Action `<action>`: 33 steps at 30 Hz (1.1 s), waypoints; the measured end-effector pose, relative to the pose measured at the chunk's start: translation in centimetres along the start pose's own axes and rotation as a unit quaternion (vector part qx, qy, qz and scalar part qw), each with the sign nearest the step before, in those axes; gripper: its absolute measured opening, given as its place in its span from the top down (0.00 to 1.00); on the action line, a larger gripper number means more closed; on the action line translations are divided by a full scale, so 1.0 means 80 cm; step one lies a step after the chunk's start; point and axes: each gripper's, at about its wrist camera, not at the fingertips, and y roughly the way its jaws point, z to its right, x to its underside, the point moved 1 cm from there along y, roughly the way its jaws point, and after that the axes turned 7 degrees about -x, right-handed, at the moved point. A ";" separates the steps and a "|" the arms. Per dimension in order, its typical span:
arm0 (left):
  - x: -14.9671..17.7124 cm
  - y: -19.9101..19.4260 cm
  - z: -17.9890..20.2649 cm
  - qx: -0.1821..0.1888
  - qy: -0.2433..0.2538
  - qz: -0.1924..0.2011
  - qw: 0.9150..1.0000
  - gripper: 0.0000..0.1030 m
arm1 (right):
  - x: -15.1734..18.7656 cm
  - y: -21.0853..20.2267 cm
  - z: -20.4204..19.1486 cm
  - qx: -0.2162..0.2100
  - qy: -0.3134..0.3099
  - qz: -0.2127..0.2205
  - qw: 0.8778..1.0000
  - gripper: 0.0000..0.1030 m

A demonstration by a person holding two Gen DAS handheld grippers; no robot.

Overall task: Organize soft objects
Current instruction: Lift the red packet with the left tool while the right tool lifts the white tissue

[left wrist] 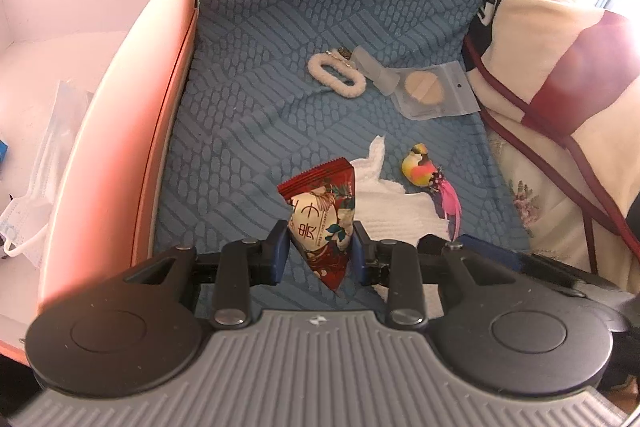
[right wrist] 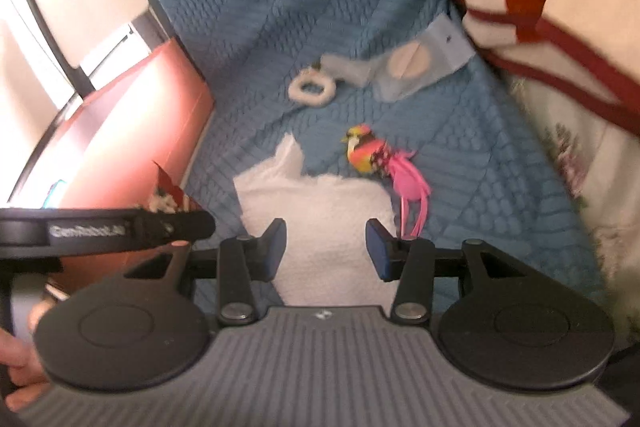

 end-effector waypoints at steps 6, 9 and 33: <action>0.001 0.001 -0.004 -0.002 -0.002 -0.002 1.000 0.64 | 0.008 0.018 -0.011 -0.004 -0.040 -0.013 0.999 0.54; 0.001 0.001 -0.007 -0.003 -0.004 -0.001 1.000 0.64 | 0.011 0.028 -0.016 0.014 -0.060 -0.026 0.998 0.51; -0.005 -0.010 -0.004 -0.012 0.010 0.033 0.999 0.64 | -0.003 -0.008 -0.015 0.026 -0.061 0.029 0.997 0.94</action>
